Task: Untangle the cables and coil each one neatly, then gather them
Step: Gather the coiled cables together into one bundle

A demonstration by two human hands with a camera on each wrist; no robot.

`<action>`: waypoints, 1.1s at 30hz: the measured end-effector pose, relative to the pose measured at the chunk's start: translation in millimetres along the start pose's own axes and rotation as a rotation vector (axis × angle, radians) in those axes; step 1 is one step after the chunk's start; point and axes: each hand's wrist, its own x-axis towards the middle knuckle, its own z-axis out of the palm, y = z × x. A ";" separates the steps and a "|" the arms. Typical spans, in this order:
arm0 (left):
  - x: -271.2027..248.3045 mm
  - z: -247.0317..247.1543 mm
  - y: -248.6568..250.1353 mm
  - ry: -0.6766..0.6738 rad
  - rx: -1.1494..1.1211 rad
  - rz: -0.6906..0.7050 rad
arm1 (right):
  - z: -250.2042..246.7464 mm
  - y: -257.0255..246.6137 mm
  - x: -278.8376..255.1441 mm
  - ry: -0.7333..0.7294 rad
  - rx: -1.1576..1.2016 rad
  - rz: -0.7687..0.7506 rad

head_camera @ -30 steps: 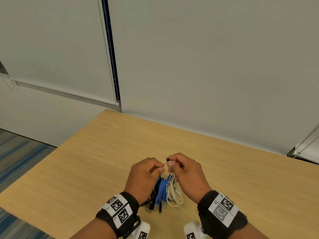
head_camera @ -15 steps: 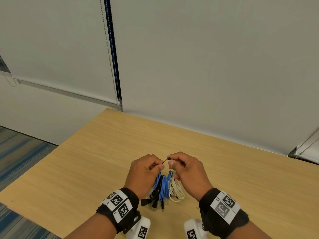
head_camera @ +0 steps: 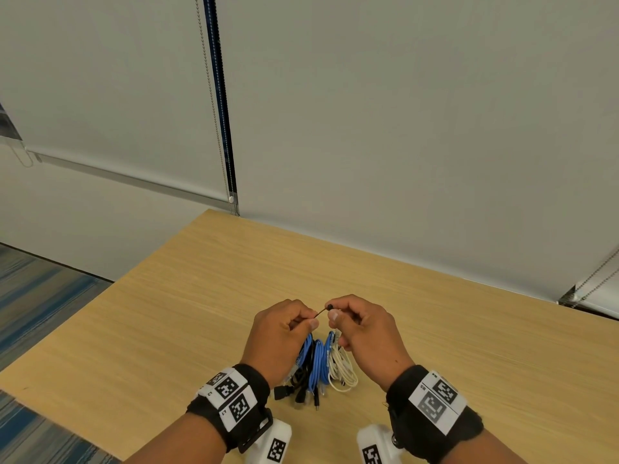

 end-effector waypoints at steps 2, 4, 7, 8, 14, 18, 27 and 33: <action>0.1 -0.2 -0.3 -0.003 0.006 0.006 | -0.1 0.1 -0.4 -0.005 -0.001 -0.005; 0.1 -0.6 -0.2 -0.002 0.008 0.007 | -0.4 0.3 -0.7 0.000 -0.001 -0.006; -0.4 -0.8 0.3 0.003 -0.001 0.012 | 0.3 0.0 -0.9 -0.008 -0.016 -0.011; -0.7 -0.8 0.8 0.001 -0.006 0.014 | 0.5 -0.2 -0.7 -0.011 -0.018 -0.010; -1.7 -0.2 2.8 0.002 -0.010 0.026 | 0.0 -2.1 0.3 -0.039 -0.060 0.002; -3.1 2.3 3.6 -0.033 -0.050 0.010 | -1.2 -1.8 2.1 -0.127 -0.138 0.019; -6.6 -2.9 4.2 -0.102 0.032 0.124 | -7.8 -4.8 7.2 -0.168 -0.231 -0.006; -7.0 0.9 4.1 -0.050 0.057 0.050 | -1.7 -18.7 8.0 0.015 -0.352 -0.202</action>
